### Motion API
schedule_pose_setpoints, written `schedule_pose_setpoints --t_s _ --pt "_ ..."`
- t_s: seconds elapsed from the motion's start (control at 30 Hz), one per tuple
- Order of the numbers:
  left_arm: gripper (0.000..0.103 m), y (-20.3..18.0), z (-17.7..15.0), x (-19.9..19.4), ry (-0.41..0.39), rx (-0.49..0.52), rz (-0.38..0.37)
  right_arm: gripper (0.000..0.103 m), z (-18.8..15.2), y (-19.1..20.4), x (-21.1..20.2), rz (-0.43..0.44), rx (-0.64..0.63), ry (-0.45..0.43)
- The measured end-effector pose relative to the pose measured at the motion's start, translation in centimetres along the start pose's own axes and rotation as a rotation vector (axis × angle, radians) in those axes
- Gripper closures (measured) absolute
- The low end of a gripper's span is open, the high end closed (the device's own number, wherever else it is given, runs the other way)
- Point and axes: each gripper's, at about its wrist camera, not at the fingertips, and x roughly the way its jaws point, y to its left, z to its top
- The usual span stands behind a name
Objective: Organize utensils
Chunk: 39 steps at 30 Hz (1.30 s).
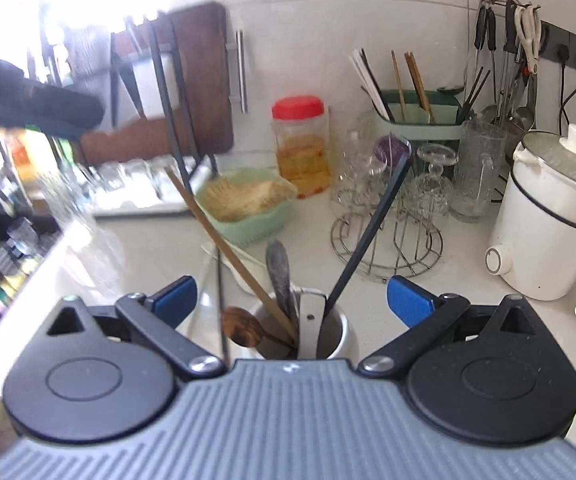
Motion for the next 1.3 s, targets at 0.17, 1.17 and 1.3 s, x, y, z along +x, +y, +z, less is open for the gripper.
schedule_pose_setpoints --t_s 0.17,1.17,1.3 --pt "0.06 -1.1 -1.3 -3.5 -0.044 -0.054 0.068 0.0 1.7 -0.9 -4.4 0.02 0.035 -0.042" --pt "0.029 -7.1 -12.5 -11.0 -0.056 -0.156 0.259 0.0 -3.4 -2.6 -17.0 0.084 0.056 -0.04" --pt "0.016 -7.3 -13.4 -11.2 -0.048 -0.145 0.288 0.0 -4.1 -2.5 -17.5 0.086 0.044 -0.044"
